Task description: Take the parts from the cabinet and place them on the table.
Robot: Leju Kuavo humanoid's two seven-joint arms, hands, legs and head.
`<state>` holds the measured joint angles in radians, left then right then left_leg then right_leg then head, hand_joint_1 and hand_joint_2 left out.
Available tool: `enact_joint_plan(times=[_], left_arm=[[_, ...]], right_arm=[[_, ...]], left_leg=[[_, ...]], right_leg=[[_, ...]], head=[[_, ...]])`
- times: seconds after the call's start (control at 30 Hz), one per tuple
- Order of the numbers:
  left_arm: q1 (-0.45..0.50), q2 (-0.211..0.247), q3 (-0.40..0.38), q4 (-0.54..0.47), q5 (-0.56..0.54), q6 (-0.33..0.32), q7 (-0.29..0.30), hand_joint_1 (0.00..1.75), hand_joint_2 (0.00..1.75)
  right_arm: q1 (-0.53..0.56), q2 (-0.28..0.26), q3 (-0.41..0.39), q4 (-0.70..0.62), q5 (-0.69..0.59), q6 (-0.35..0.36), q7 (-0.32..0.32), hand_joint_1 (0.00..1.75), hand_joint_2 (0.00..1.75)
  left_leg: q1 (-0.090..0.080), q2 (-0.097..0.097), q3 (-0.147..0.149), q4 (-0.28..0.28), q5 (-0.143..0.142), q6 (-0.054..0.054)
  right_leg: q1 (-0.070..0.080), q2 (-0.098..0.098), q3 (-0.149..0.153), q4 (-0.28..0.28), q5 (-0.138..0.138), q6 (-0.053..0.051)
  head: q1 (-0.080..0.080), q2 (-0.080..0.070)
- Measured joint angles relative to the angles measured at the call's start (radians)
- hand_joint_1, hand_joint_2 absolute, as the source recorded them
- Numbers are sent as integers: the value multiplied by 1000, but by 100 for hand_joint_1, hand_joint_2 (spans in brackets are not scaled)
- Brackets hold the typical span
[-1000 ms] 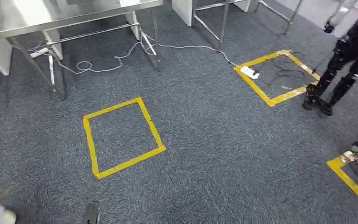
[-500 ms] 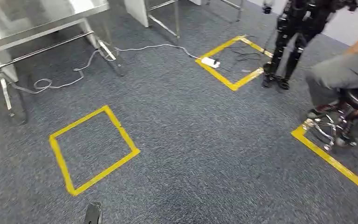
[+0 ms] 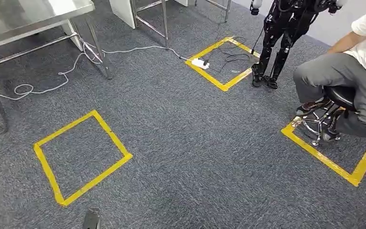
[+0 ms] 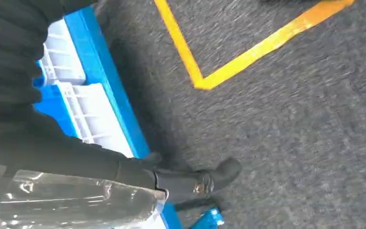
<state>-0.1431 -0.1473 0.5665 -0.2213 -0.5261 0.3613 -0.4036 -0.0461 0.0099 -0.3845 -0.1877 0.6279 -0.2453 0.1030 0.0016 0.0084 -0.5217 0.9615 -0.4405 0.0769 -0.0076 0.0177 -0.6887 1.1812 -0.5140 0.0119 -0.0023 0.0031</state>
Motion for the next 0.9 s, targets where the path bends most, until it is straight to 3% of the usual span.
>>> enact_joint_plan(times=[0.03, 0.07, 0.1, 0.13, 0.17, 0.2, 0.23, 0.27, 0.3, 0.33, 0.37, 0.53, 0.6, 0.77, 0.83, 0.87, 0.9], left_arm=[[3, -2, 0, 1, 0, 0, 0, 0, 0], [6, -2, 0, 1, 1, 1, 0, 0, 0], [6, -2, 0, 1, 1, 1, 0, 0, 0], [6, -3, 0, 2, 0, 1, 0, 0, 0], [6, -4, 0, 2, 0, 1, 0, 0, 0], [6, -4, 0, 2, 0, 1, 0, 0, 0], [6, -2, 0, 1, 0, 1, 2, 0, 0], [5, -2, 0, 2, -1, 1, 2, 0, 0], [5, -1, 0, 2, -1, 2, 3, 0, 0], [5, -1, 0, 2, -1, 4, 4, 0, 0], [5, -1, 0, 2, -1, 4, 6, 0, 0], [5, -1, 0, 2, -2, 6, 10, 0, 0], [5, -1, 0, 2, -4, 7, 11, 0, 0], [5, -1, 0, 2, -6, 7, 12, 0, 0], [5, -1, 0, 3, -8, 7, 13, 0, 0], [5, -1, 0, 3, -8, 7, 13, 0, 0], [6, 4, 0, 3, -8, 8, 13, 0, 0]], right_arm=[[1, -2, 0, 0, 0, 0, 0, 0, 175], [3, -2, 0, 0, 1, 0, 0, 0, 175], [3, -2, 0, 0, 1, 0, 0, 0, 175], [4, -3, 0, 0, 1, 0, 0, 0, 175], [3, -5, 0, 0, 2, 0, 0, 0, 175], [1, -5, 0, 0, 3, 0, 0, 0, 175], [-1, 0, 0, 0, 3, 2, 0, 0, 175], [-2, 0, 0, 0, 4, 2, 1, 0, 175], [-1, 0, 0, 0, 5, 5, 4, 0, 175], [-1, 0, 0, 0, 6, 5, 6, 0, 175], [0, 1, 0, 0, 6, 5, 7, 0, 175], [1, 3, 0, 0, 10, 26, 8, 0, 175], [1, 4, 0, 0, 10, 29, 5, 0, 175], [1, 5, 0, 0, 10, 33, 2, 0, 175], [1, 5, 0, 0, 10, 29, 2, 0, 175], [1, 5, -1, 0, 9, 28, 3, 0, 175], [1, 9, -3, 0, 9, 26, 5, 0, 175]], left_leg=[[-2, 4, -4, 0, 1, -2], [-2, 7, -7, 2, 3, -4], [-1, 10, -9, 3, 3, -7], [1, 11, -11, 5, 4, -12], [4, 12, -13, 11, 1, -18], [6, 14, -17, 21, -3, -26], [-3, 16, -19, 25, -7, -38], [-2, 16, -23, 37, -13, -46], [-2, 16, -25, 41, -16, -47], [0, 16, -27, 39, -8, -26], [0, 15, -28, 39, -9, -14], [5, 16, -30, 35, -5, -1], [7, 16, -30, 34, -5, -1], [9, 16, -32, 33, 0, -14], [11, 16, -32, 33, 1, -40], [13, 16, -34, 39, 0, -48], [8, 16, -34, 35, 3, -42]], right_leg=[[-4, -3, -28, 69, -26, 4], [-7, -5, -37, 98, -32, 13], [-13, -7, -21, 75, -21, 24], [-19, -10, 24, 5, 5, 38], [-27, -17, 89, -107, 39, 54], [-36, -27, 143, -202, 55, 62], [-25, -26, 137, -187, 50, 53], [-23, -21, 141, -199, 58, 38], [-32, -20, 140, -198, 60, 28], [-27, -19, 140, -196, 62, 25], [-25, -19, 138, -197, 63, 23], [-17, -18, 134, -197, 67, 12], [-14, -18, 133, -197, 68, 7], [-8, -18, 132, -196, 69, 2], [-8, -18, 131, -196, 69, 2], [-24, -19, 132, -203, 74, 5], [-22, -18, 135, -211, 80, 13]], head=[[0, 0], [0, 0], [0, 0], [0, 0], [0, 0], [1, 0], [2, 0], [-1, 0], [-5, 0], [-6, 0], [-6, 0], [-6, 0], [-6, 0], [-5, 0], [-6, 0], [-5, 0], [-5, 0]])
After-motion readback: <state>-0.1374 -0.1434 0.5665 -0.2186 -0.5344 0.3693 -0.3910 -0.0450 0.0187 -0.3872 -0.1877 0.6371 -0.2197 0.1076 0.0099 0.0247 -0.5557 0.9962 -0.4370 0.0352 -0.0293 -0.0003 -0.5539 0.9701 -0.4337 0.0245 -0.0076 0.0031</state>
